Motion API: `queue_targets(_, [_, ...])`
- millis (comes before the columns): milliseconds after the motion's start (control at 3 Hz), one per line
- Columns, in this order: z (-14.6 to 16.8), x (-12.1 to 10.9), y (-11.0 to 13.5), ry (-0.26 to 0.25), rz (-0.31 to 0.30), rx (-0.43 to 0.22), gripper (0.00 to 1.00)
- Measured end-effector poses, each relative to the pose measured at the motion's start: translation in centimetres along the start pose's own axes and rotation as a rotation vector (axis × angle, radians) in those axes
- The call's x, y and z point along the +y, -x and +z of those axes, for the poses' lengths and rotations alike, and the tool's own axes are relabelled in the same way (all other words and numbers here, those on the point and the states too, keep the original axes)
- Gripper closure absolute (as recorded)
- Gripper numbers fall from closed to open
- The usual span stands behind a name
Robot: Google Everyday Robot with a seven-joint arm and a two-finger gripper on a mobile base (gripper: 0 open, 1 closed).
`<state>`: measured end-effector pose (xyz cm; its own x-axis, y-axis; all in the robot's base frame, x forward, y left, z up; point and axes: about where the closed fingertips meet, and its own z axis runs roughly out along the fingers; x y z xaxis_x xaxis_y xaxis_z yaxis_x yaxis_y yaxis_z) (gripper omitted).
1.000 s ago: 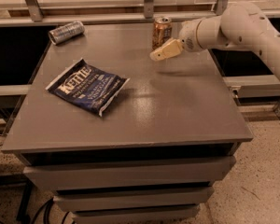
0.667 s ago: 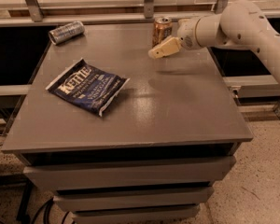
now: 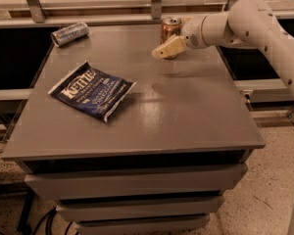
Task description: Pick orange can
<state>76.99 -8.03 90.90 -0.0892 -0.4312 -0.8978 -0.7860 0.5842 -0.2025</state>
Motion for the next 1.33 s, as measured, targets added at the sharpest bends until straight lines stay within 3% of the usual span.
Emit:
queue_targets(333, [0.49,0.43,0.35,0.020,-0.009,0.000,0.00])
queue_targets(667, [0.84,0.85,0.42,0.037,-0.011,0.004,0.17])
queue_targets(1333, [0.85,1.30,0.52,0.051,-0.020,0.019,0.64])
